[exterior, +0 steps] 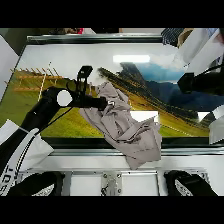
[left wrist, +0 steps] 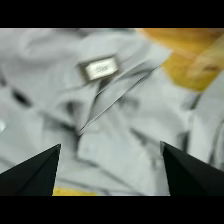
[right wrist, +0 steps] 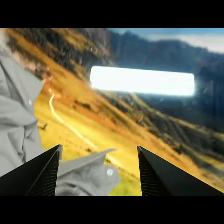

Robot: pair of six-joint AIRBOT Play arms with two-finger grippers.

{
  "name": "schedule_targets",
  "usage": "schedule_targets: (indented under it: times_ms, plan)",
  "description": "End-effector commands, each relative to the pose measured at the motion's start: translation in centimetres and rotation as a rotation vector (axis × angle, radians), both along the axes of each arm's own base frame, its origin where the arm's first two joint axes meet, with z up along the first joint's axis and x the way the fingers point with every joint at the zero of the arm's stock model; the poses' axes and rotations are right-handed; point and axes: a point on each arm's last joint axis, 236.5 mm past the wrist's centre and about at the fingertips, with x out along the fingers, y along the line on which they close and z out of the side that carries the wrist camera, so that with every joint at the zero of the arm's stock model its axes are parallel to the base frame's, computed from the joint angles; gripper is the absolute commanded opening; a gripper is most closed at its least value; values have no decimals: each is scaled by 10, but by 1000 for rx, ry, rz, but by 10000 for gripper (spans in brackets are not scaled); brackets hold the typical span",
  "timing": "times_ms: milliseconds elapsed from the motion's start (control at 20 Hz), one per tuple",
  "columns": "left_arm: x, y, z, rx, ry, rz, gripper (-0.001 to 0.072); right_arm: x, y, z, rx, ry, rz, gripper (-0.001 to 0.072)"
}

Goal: Fold the clothes and pants, and hang the long-sleeved shirts on hangers.

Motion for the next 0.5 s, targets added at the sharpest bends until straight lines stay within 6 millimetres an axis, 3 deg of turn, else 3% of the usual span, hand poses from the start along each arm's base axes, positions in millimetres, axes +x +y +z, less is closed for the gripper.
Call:
schedule_targets:
  times_ms: [0,150,300,450]
  plan:
    - [-27,19,-74,51,217,37,677,-13,19,-49,67,140,35,510]
    - [-37,-4,-104,31,294,6,677,-25,33,-95,118,249,51,510]
    - [-36,-24,-120,47,329,-34,677,-42,31,-144,112,362,38,511]
    - [-35,-30,-133,66,371,-51,677,-61,27,-190,140,471,-57,511]
